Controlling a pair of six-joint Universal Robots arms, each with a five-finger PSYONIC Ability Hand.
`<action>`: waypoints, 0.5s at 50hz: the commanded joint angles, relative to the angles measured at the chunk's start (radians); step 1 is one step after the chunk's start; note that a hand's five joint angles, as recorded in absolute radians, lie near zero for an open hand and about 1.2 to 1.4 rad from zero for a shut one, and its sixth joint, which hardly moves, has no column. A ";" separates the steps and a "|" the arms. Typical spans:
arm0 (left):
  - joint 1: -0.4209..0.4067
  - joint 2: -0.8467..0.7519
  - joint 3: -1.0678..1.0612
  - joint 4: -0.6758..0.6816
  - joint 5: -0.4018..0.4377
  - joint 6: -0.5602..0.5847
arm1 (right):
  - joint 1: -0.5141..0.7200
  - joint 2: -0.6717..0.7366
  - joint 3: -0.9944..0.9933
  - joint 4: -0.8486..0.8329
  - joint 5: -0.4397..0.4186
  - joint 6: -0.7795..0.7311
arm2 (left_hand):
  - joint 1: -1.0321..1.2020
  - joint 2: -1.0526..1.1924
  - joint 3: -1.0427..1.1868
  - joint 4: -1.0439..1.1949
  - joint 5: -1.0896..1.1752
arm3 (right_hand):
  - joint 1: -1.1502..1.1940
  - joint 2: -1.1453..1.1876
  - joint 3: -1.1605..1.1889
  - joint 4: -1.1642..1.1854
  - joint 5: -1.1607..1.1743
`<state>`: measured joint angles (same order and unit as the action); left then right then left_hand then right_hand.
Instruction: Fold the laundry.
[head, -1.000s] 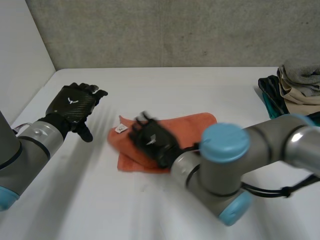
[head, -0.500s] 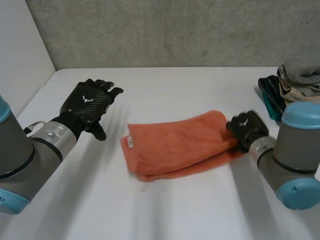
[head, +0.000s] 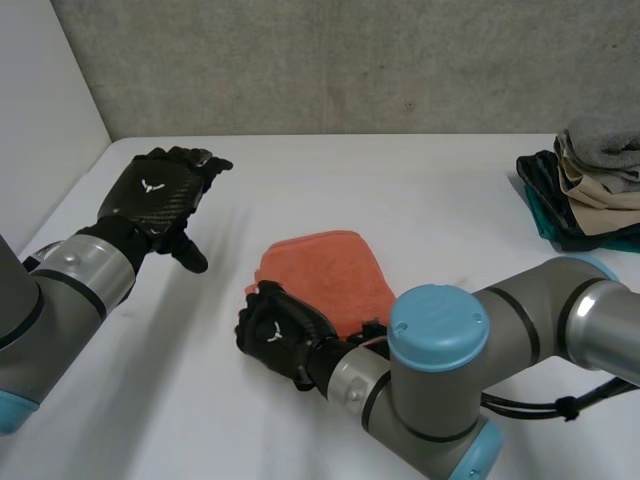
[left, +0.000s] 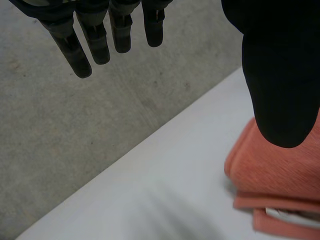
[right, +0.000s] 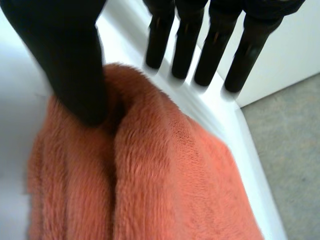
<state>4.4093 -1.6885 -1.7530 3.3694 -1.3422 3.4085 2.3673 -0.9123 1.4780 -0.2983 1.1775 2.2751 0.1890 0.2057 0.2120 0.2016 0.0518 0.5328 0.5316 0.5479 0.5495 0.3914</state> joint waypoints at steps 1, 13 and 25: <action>-0.024 -0.025 0.061 -0.001 -0.043 -0.087 | -0.152 -0.170 0.048 0.018 0.016 0.371 | 0.016 -0.001 -0.007 0.003 -0.022 | -0.358 -0.357 -0.373 -0.375 -0.391; -0.358 -0.354 0.387 -0.091 -0.349 -0.127 | -0.309 -0.177 -0.105 0.284 0.065 0.819 | 0.001 -0.016 -0.022 -0.011 -0.036 | -0.358 -0.357 -0.373 -0.375 -0.391; -0.444 -0.574 0.475 -0.237 -0.532 -0.126 | -0.307 0.046 -0.298 0.442 0.108 0.704 | -0.015 -0.031 -0.037 -0.027 -0.052 | -0.358 -0.357 -0.373 -0.375 -0.391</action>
<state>3.9765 -2.2109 -1.2690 3.1713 -1.8001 3.2784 2.0539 -0.9523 1.2293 0.1155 1.2813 3.0558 0.1890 0.2056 0.2120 0.2016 0.0518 0.2243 0.2086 0.2098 0.2123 0.0478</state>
